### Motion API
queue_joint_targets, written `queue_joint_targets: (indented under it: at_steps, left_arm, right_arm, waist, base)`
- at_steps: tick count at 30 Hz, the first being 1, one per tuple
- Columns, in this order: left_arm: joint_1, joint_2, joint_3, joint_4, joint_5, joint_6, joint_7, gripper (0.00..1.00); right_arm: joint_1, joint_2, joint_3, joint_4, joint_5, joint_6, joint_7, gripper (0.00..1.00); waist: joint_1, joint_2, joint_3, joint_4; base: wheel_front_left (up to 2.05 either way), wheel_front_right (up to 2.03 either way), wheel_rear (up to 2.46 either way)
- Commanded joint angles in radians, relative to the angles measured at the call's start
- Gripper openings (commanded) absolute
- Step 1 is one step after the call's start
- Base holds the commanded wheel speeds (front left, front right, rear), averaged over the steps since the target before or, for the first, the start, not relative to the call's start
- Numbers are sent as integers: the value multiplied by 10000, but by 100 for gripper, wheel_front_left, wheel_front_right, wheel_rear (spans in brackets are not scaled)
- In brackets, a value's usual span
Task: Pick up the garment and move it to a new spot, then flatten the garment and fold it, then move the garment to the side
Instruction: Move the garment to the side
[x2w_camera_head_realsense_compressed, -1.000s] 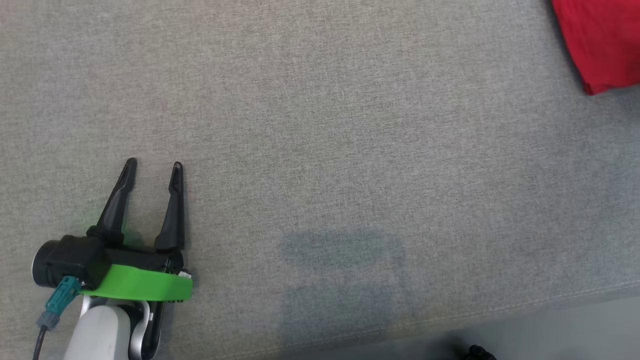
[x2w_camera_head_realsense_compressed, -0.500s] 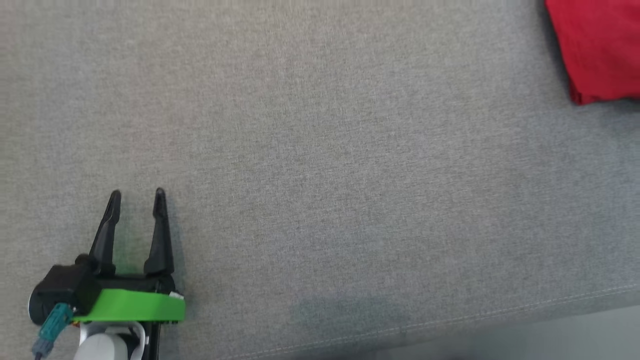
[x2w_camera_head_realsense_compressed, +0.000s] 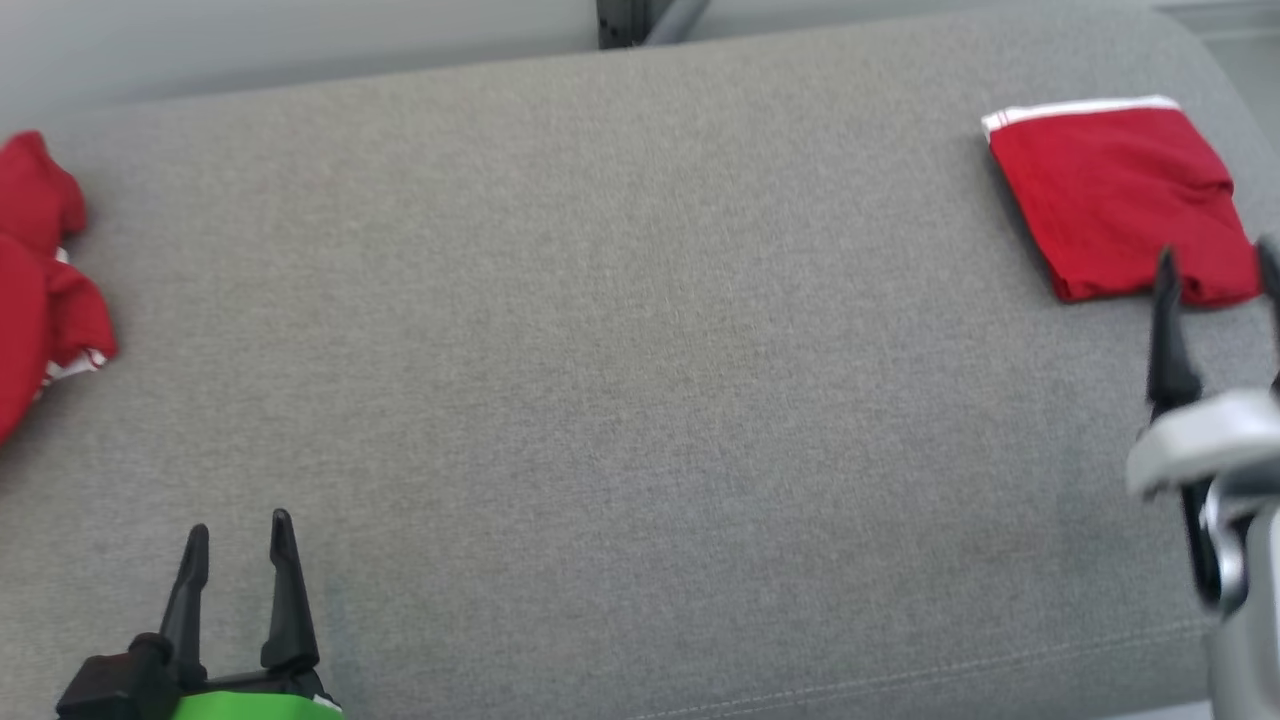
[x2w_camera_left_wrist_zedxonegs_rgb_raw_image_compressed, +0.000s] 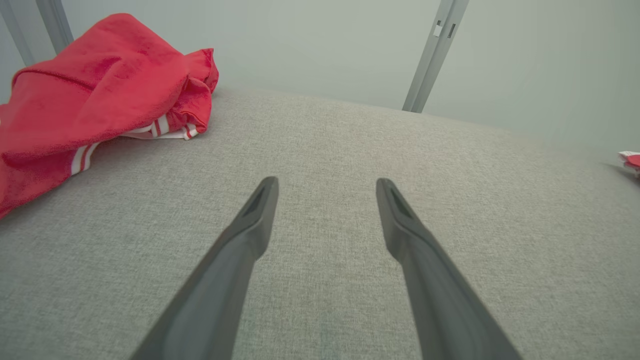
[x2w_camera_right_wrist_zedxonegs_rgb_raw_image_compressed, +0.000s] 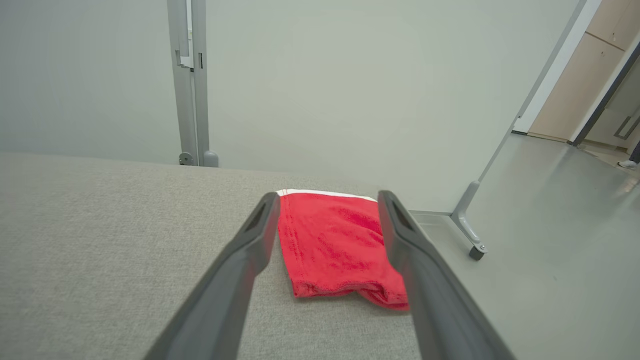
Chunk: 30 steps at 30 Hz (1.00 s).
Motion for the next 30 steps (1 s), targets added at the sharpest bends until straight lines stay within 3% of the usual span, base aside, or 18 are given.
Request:
queue_joint_targets:
  at_steps: [1,5,9,19,30]
  left_arm:
    - [174,-46,23,-3,117,-32,-1,100]
    - [285,-42,-91,173,147,-30,-1,100]
    - [384,-36,-144,345,209,-30,-1,100]
    - [480,-15,-118,686,224,-31,-1,100]
    - [251,-31,-326,810,65,-31,-1,100]
  right_arm:
    - [481,130,10,-92,7,-18,-221,100]
    - [2081,987,-262,-100,-264,-16,-1117,100]
    - [3060,1399,-71,261,-26,-18,-1515,100]
    - [3797,1518,1144,56,359,-16,-1561,100]
    - [3978,1526,1175,80,575,-16,-1563,100]
  waist:
    - [1,-1,-1048,463]
    - [1,-1,-1485,972]
    - [1,-1,-1718,1215]
    - [1,-1,-1902,1365]
    - [1,-1,-1905,1248]
  base:
    - [0,0,0]
    - [0,0,0]
    - [0,0,0]
    - [0,0,0]
    - [0,0,0]
